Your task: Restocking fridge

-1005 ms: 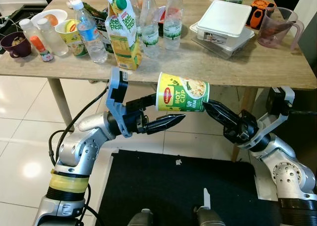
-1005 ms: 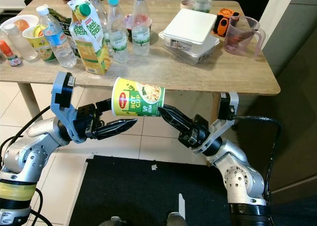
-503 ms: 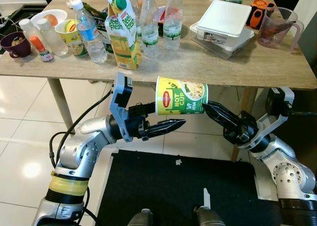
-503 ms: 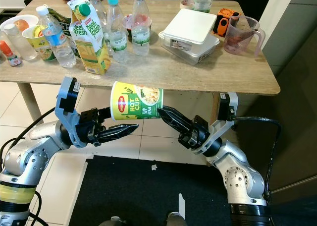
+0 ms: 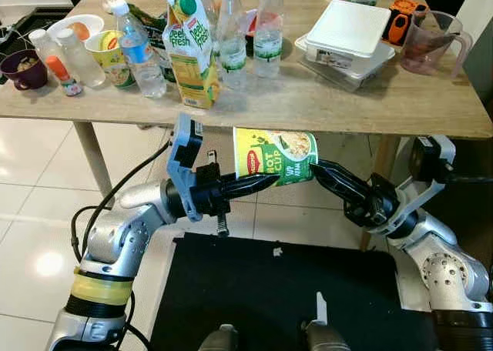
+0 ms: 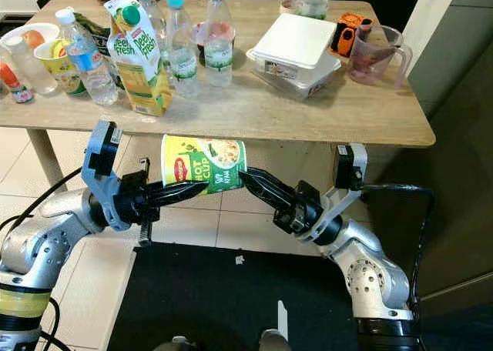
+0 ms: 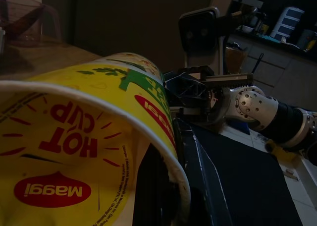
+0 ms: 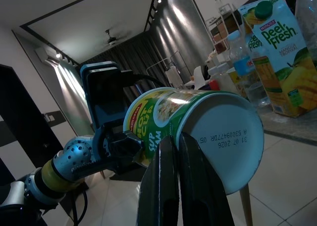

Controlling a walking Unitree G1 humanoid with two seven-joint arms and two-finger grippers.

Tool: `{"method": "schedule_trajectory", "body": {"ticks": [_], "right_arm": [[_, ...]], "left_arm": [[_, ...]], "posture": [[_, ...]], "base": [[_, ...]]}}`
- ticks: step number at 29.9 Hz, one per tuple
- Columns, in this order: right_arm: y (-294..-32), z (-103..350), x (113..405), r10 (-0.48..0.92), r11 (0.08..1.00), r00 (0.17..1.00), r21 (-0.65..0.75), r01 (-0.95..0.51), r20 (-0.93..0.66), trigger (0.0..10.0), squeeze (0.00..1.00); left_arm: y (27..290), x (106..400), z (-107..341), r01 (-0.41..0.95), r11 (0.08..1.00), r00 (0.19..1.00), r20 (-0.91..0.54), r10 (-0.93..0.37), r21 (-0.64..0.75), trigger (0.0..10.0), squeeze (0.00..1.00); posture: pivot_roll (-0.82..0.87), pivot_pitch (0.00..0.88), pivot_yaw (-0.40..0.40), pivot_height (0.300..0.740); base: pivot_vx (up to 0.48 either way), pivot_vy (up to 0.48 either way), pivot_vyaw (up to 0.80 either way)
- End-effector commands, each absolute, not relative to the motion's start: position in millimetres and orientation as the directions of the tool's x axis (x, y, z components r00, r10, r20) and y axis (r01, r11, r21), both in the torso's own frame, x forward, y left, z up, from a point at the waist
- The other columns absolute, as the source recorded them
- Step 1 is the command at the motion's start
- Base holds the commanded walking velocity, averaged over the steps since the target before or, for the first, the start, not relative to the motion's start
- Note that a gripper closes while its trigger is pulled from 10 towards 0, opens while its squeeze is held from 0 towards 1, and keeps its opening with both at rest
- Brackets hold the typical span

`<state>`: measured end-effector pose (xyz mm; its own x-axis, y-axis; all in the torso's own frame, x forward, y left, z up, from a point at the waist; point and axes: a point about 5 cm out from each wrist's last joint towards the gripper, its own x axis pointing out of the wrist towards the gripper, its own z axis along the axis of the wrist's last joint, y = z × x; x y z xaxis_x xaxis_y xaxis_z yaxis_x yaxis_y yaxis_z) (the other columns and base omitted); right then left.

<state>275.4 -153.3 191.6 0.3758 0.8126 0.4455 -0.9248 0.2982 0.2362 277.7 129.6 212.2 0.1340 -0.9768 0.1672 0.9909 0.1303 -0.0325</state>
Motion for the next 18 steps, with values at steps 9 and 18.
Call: {"method": "schedule_trajectory", "body": {"ticks": [9,18], "right_arm": [[-152.4,188.8,272.7,0.818,0.297,0.38,0.249,-0.922,0.432,0.0,0.0],[-153.2,177.7,277.1,0.812,0.308,0.418,0.309,-0.9,0.407,10.0,1.0]], "left_arm": [[126.5,270.3,205.4,0.996,0.078,0.082,0.12,-0.989,-0.036,0.0,0.0],[127.7,271.9,198.4,0.993,0.106,0.111,0.107,-0.988,-0.053,0.0,0.0]], "posture": [[-0.07,0.176,0.017,0.74],[-0.07,0.178,0.013,0.74]], "base": [[0.0,0.0,0.0],[0.0,0.0,0.0]]}}
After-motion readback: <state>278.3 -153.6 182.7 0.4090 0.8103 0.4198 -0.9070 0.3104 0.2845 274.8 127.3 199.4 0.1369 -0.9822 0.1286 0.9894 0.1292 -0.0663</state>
